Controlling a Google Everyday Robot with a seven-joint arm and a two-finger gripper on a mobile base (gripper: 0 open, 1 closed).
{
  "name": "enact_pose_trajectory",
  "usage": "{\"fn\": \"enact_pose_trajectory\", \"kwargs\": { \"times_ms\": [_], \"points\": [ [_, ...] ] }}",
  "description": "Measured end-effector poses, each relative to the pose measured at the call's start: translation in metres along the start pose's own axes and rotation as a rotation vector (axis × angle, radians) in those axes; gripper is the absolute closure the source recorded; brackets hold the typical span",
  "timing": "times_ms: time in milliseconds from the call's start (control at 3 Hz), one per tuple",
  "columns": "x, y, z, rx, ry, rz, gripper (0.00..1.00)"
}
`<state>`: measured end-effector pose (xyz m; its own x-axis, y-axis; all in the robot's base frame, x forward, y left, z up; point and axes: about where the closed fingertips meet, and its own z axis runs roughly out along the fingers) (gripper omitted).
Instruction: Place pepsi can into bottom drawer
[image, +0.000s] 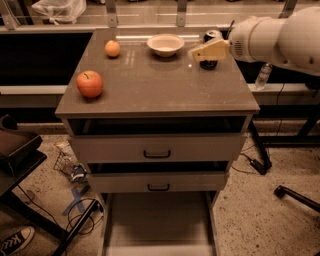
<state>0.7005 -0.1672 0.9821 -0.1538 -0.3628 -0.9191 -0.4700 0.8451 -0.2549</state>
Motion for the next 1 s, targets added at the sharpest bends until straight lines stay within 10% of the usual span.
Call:
{"fn": "enact_pose_trajectory", "kwargs": {
  "times_ms": [1000],
  "points": [
    [0.035,-0.063,0.097,0.041,-0.045,0.221,0.0]
  ]
}}
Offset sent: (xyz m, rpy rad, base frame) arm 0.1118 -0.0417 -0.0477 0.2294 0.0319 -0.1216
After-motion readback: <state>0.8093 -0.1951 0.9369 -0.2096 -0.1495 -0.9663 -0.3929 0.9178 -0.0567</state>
